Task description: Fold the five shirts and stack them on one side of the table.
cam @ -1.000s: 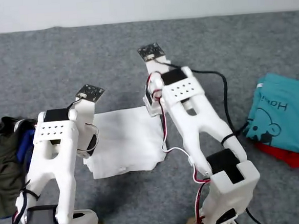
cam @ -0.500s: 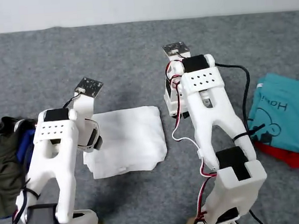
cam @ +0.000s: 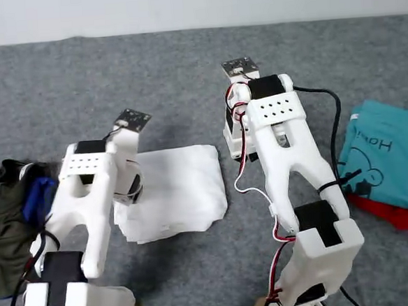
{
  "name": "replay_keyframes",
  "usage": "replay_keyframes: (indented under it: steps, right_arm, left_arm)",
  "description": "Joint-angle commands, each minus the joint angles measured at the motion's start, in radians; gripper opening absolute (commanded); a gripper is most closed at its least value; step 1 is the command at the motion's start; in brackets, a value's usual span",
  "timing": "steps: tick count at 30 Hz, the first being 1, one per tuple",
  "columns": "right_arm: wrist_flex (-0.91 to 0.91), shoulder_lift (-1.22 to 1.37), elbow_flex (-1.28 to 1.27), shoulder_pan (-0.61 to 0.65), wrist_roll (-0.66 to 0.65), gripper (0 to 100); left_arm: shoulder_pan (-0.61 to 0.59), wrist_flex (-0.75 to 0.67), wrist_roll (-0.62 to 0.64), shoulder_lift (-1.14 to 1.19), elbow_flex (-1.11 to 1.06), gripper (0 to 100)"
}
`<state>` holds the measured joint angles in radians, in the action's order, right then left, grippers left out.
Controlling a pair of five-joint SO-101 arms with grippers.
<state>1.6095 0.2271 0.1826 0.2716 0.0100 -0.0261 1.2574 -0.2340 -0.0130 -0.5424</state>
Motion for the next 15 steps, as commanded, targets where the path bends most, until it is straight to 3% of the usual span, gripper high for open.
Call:
replay_keyframes:
  steps: [1, 7, 15]
  right_arm:
    - [0.002, -0.019, 0.054, -0.008, 0.005, 5.4]
    - [0.010, -0.019, 0.054, -0.013, 0.005, 5.4]
    - [0.010, -0.019, 0.054, -0.013, 0.005, 5.4]
  left_arm:
    - [0.049, 0.018, 0.006, -0.006, 0.035, 0]
    - [0.029, 0.078, 0.002, -0.006, 0.133, 0]
    - [-0.104, 0.160, -0.089, 0.003, 0.317, 0]
